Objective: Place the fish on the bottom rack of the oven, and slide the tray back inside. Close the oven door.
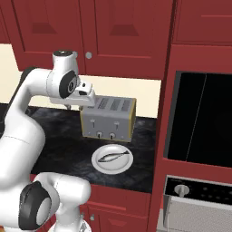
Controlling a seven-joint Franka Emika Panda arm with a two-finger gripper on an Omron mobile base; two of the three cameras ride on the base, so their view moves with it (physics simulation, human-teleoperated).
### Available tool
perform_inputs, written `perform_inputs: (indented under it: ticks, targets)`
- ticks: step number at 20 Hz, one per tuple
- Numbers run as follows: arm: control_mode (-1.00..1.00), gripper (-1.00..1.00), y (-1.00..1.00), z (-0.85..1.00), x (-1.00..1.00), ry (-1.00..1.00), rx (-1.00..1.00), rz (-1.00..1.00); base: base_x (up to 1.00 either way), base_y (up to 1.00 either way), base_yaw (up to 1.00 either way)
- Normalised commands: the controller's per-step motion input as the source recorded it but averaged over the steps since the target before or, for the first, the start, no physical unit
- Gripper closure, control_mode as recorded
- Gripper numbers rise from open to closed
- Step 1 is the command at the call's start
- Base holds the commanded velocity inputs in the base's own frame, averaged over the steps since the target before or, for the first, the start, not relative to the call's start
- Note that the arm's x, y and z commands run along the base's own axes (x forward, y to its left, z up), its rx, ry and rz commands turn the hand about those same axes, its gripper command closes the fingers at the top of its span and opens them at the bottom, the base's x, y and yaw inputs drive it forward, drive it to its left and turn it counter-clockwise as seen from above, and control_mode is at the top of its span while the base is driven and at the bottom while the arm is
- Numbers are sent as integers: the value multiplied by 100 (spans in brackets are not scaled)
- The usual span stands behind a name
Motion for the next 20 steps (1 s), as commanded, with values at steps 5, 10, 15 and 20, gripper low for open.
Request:
perform_inputs:
  ticks: [5, 10, 15, 20]
  targets:
    - [-100, -100, -12, -6, -20, -5, 1, -1, 0, 0, 0]
    - [-100, -100, -58, -12, -73, -27, 10, -13, 0, 0, 0]
    - [-100, -100, -51, -24, -71, -9, 2, -10, 0, 0, 0]
    - [-100, -100, 0, -46, -5, 5, 0, -45, 0, 0, 0]
